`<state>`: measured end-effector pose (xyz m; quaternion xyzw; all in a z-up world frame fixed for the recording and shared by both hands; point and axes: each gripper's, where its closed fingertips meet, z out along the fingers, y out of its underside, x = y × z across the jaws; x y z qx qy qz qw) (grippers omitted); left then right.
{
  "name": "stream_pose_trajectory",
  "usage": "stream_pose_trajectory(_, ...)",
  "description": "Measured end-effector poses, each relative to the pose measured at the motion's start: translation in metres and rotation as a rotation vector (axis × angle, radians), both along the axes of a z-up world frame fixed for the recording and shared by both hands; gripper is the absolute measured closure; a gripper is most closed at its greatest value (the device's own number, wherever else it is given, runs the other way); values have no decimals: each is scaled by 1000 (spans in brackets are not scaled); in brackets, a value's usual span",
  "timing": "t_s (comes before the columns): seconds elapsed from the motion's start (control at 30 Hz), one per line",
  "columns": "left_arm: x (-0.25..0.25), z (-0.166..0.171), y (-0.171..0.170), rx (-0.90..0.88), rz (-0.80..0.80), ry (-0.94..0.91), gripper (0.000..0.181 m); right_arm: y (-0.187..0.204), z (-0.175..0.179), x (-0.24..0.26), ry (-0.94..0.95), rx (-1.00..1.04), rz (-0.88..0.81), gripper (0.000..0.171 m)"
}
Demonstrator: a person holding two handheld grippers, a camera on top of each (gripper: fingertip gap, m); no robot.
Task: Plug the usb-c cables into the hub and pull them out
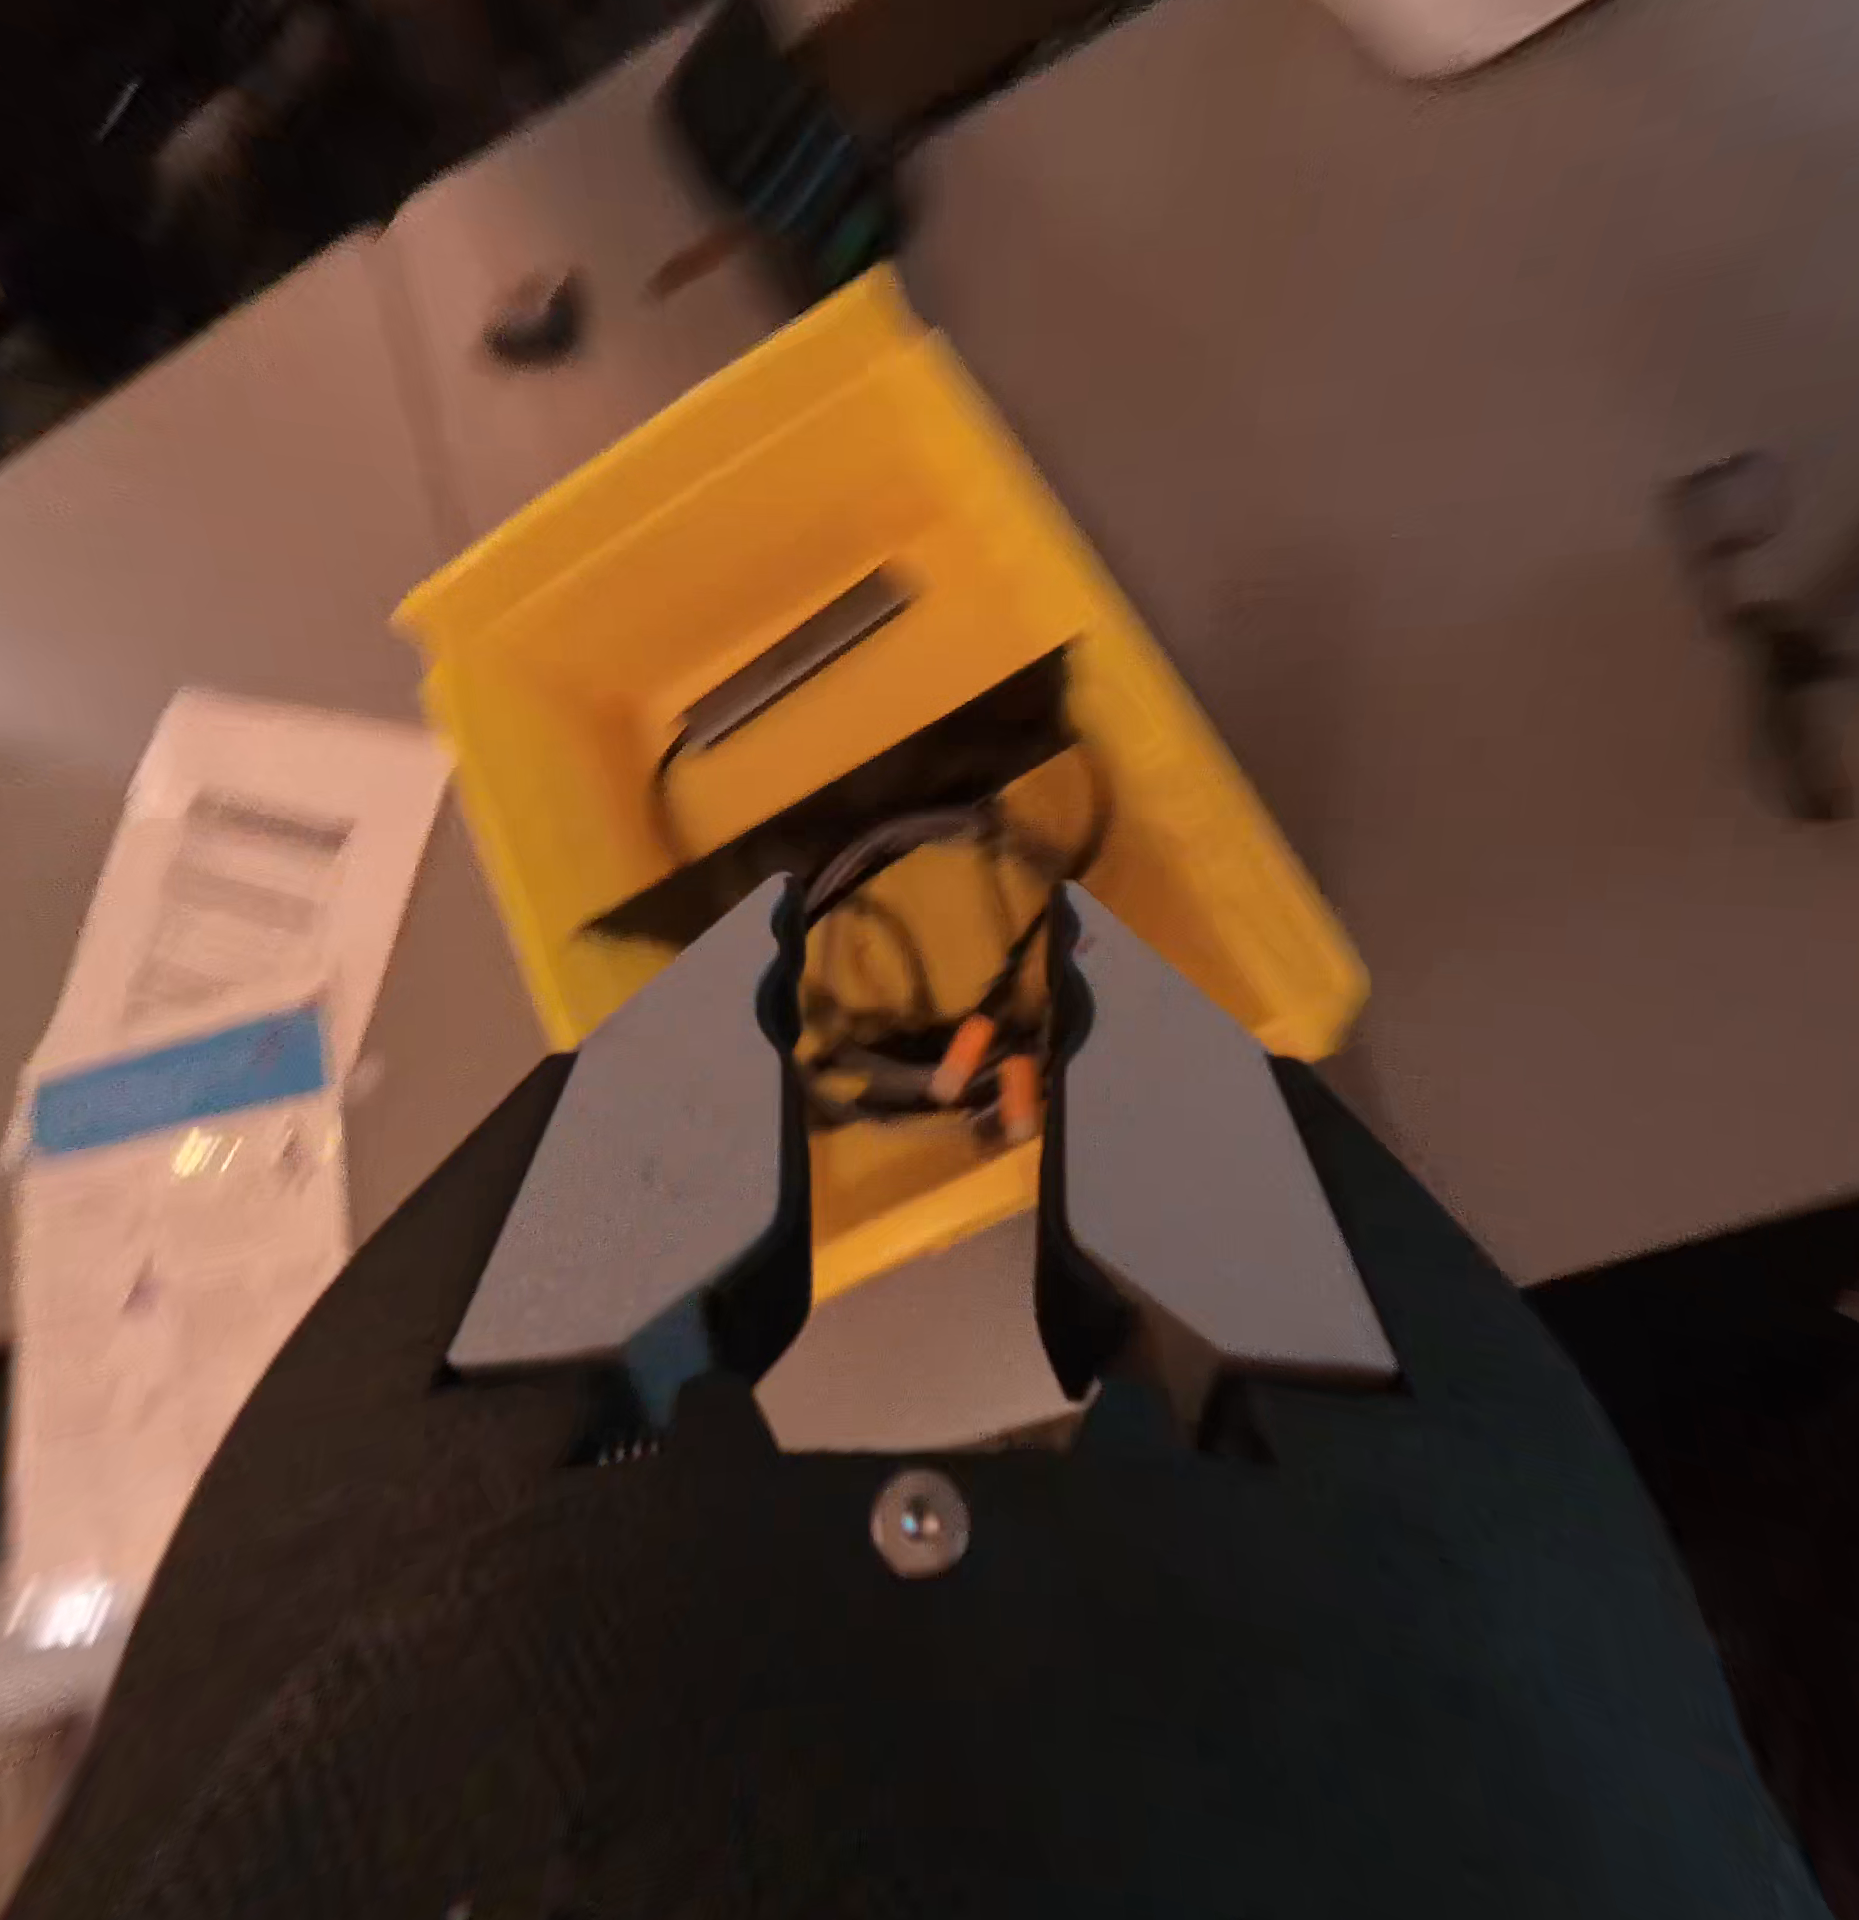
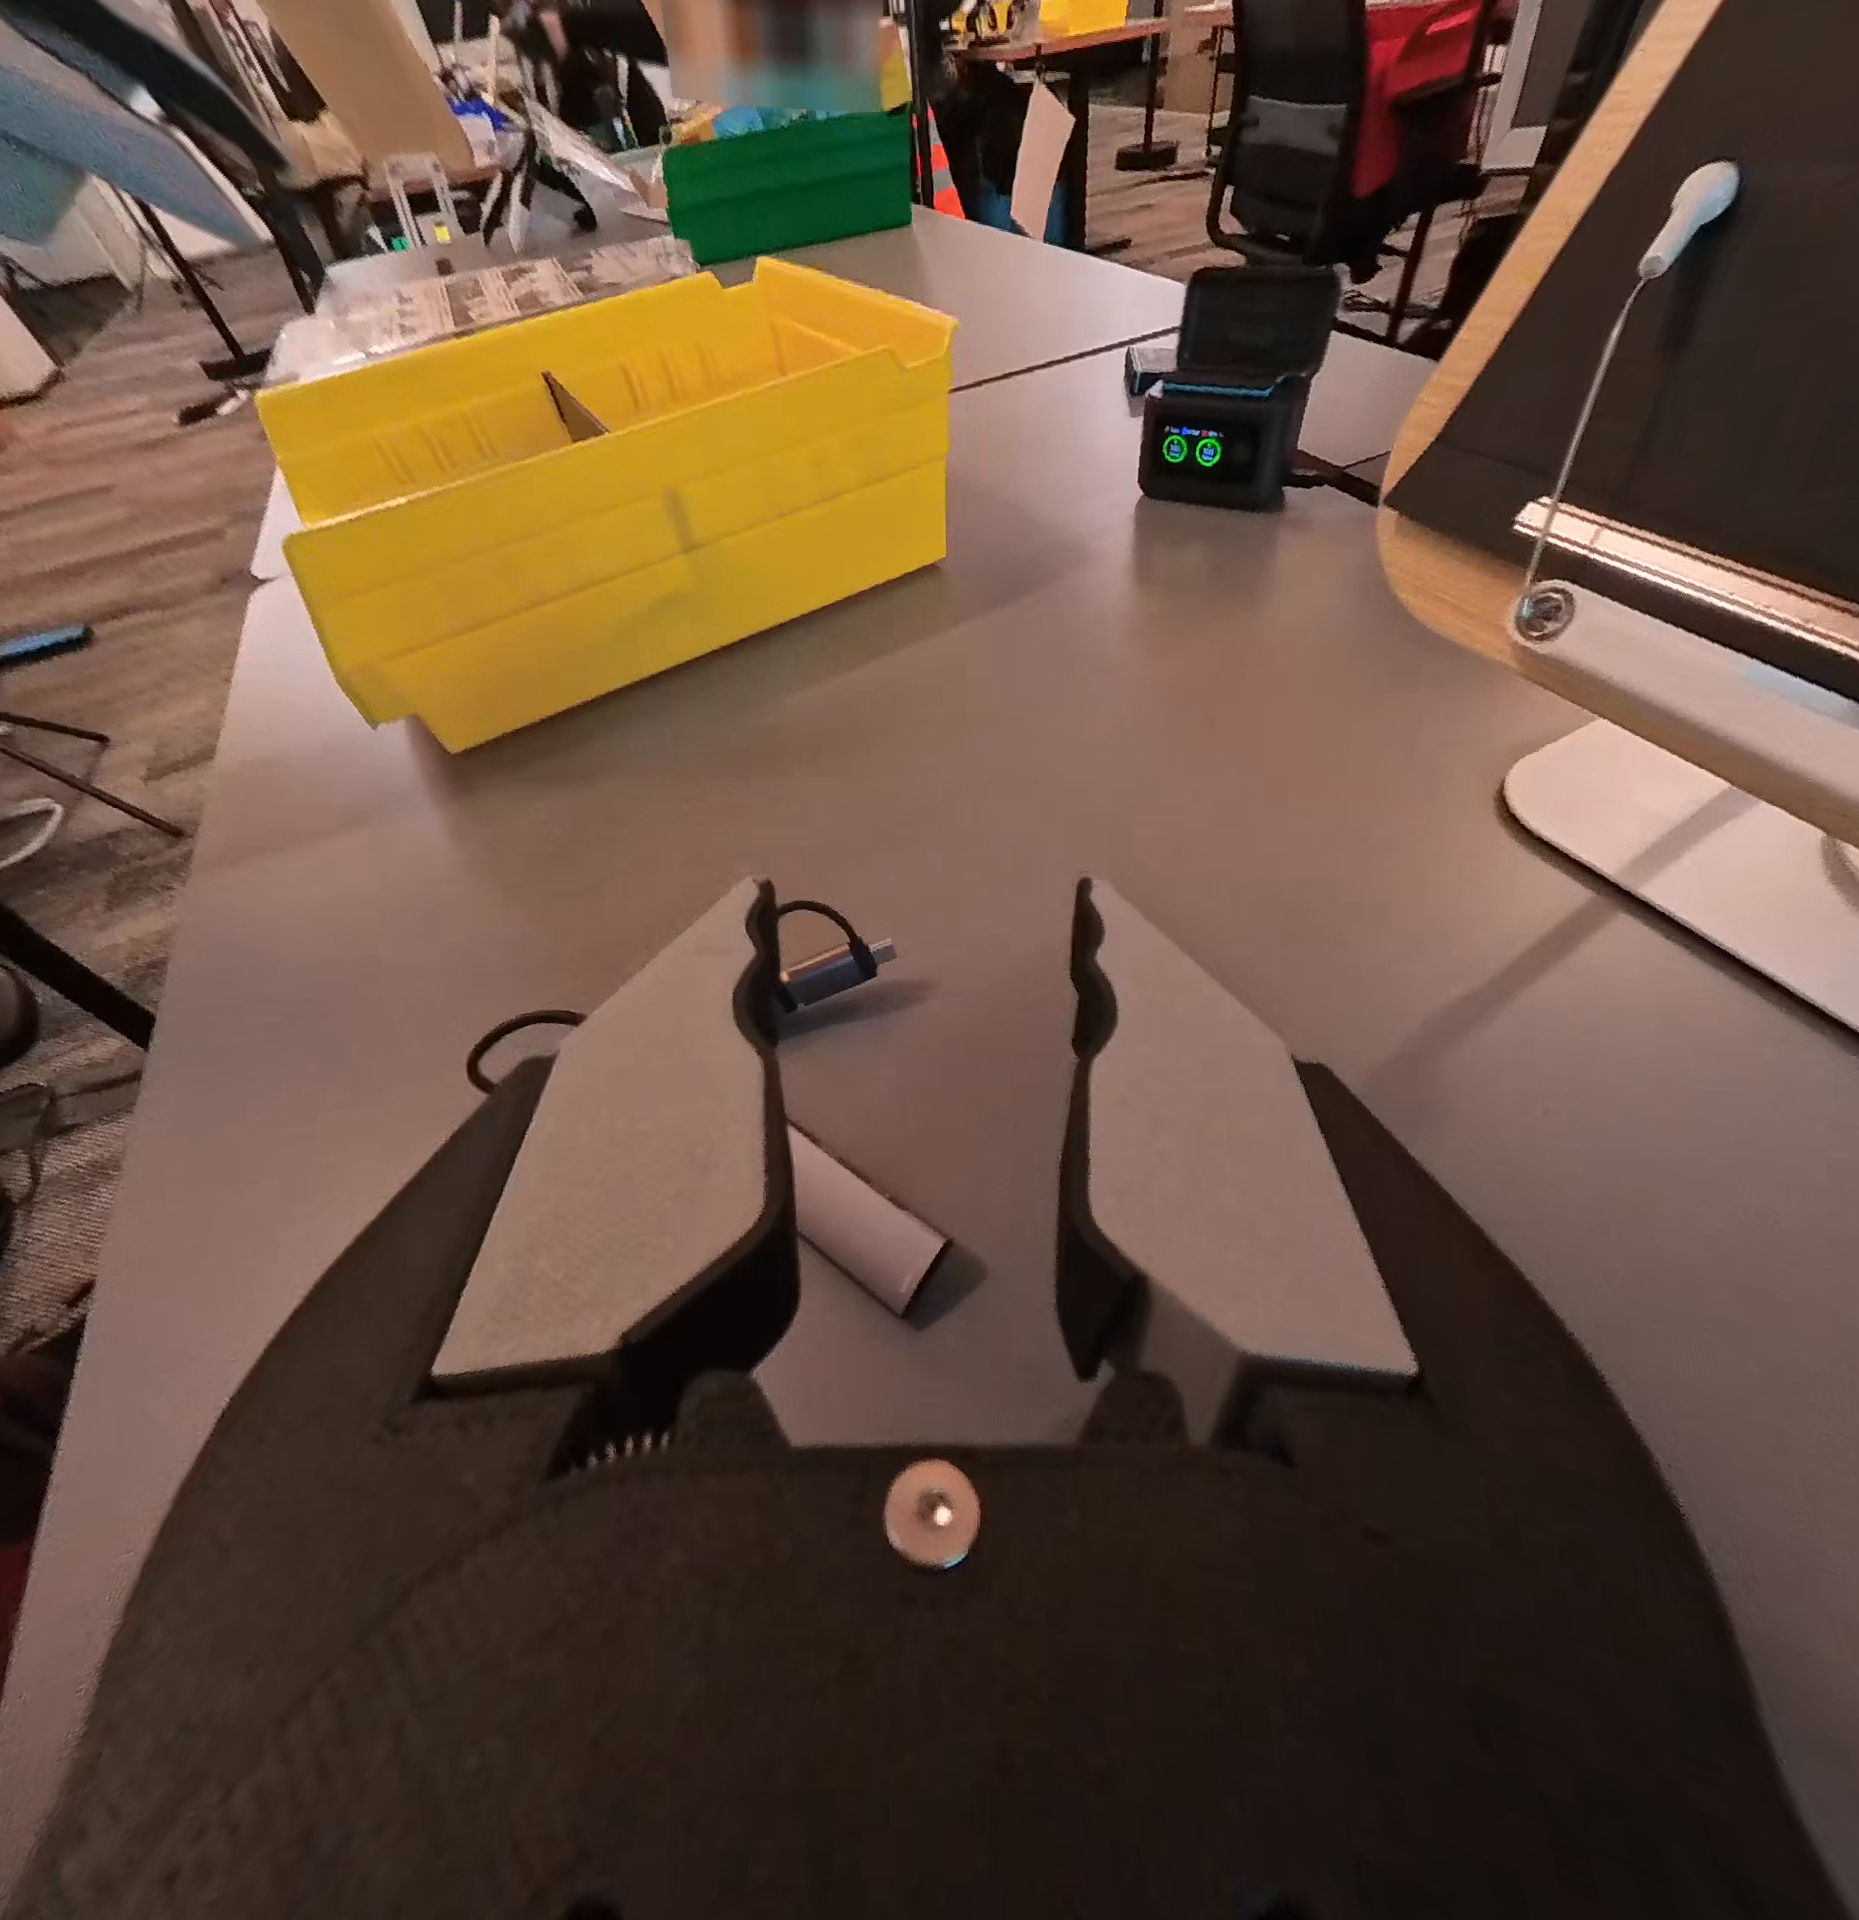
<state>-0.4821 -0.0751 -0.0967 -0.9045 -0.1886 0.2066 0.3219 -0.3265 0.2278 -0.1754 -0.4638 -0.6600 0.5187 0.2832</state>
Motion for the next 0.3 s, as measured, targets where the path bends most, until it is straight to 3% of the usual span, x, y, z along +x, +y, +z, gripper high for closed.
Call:
stream_pose_trajectory(0.07, -12, -11, -20, -42, 77, -24, 137, 0, -5, -2, -8, 39, -13, 117)
stream_pose_trajectory(0.17, -11, -38, -22, -28, 80, -170, 134, -1, -10, -3, -10, 89, -26, 118)
stream_pose_trajectory(0.3, -37, -75, -35, -112, 160, -205, 132, -3, -15, -3, -12, 119, -30, 117)
